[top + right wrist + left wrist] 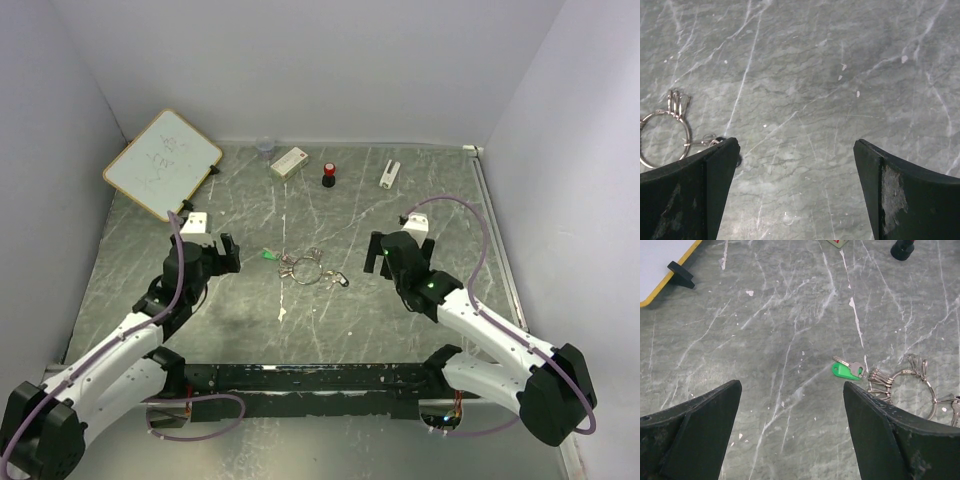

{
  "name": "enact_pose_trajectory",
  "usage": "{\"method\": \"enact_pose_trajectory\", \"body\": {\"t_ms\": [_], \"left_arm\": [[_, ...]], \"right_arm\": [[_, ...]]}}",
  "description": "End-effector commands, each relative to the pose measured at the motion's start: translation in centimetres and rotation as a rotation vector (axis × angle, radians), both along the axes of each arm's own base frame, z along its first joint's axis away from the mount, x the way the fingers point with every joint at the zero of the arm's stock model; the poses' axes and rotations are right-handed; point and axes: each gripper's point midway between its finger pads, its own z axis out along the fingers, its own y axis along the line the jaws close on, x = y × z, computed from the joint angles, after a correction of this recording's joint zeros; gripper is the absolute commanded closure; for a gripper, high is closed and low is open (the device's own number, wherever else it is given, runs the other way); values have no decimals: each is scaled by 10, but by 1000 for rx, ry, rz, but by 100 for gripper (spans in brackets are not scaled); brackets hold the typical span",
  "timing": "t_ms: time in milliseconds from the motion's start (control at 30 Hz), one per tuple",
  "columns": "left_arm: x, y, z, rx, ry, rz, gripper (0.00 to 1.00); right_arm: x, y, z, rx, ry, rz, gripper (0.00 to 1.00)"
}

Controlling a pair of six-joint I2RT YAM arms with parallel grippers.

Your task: Remove the keys from the keyring

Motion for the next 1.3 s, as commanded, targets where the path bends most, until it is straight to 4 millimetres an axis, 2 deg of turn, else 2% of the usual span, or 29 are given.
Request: {"method": "enact_pose_trajectory", "body": {"t_ms": [0, 100, 233, 400, 567, 767, 967, 1267], "left_arm": [[-1, 2, 11, -37, -26, 25, 6], [-5, -5, 16, -56, -56, -26, 6], [-10, -3, 21, -75, -73, -20, 6], [-12, 0, 24, -129, -68, 16, 6], [-11, -14, 23, -146, -58, -48, 6], [-8, -22, 18, -166, -25, -67, 6], [-10, -26, 22, -205, -37, -86, 6], [-13, -26, 22, -203, -29, -87, 6]], "right_arm": [[-2, 18, -3, 27, 7, 94, 0], [-6, 32, -7, 53, 21, 158, 14], [-12, 53, -13, 97, 25, 258, 35], [-20, 79, -24, 150, 47, 386, 45], [-22, 89, -43, 158, 98, 408, 53], [-20, 102, -58, 175, 125, 428, 56], [-15, 111, -66, 163, 134, 450, 55], [-8, 110, -85, 122, 162, 420, 52]]}}
